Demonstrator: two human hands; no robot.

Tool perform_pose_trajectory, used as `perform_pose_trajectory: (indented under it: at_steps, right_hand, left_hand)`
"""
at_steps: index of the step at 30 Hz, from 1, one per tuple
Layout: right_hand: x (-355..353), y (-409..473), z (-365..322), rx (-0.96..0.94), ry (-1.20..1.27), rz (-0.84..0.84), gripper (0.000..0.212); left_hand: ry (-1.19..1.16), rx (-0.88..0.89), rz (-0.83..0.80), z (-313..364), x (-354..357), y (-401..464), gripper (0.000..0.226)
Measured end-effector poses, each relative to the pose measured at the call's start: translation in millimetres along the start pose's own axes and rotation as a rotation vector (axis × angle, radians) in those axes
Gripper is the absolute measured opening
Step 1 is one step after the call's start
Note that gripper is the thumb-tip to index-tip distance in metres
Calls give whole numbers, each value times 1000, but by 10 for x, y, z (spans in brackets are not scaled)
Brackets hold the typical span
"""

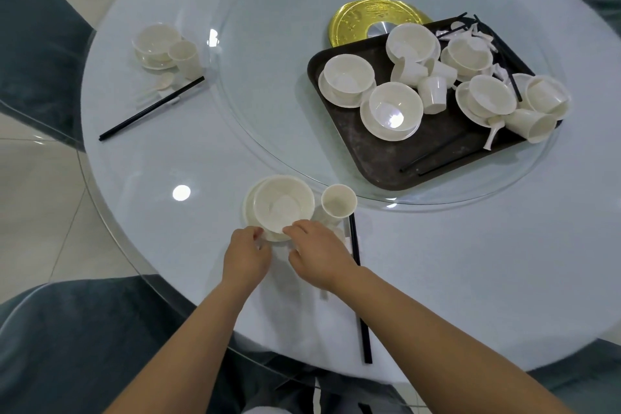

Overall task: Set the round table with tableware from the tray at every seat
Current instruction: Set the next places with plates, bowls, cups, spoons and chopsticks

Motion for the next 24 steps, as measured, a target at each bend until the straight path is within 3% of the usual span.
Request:
perform_pose_trajectory:
  at_steps: [9,14,19,24]
  right_hand:
    - [0,-140,-65,25,143,52,47]
    - [-183,-277,63,98,158,140,44]
    - [-404,-587,348,220,157,270,40]
    - [-535,-1031,783,363,177,296,41]
  left_hand:
    - [-86,-55,-26,-50,-74,-110,14]
    - [-274,-238,135,-64,-238,-134,13]
    - [-329,-82,210,218,-319,-191,24]
    - [-400,7,91,580,-145,-390,24]
Point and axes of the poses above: each hand's wrist, its own y-axis towards the middle knuckle, its own x-axis out of the palm, z = x × y, the point moved 4 cm from there along y, towards the middle knuckle, and after that the axes turned 3 degrees about z, right-handed, at the moved point
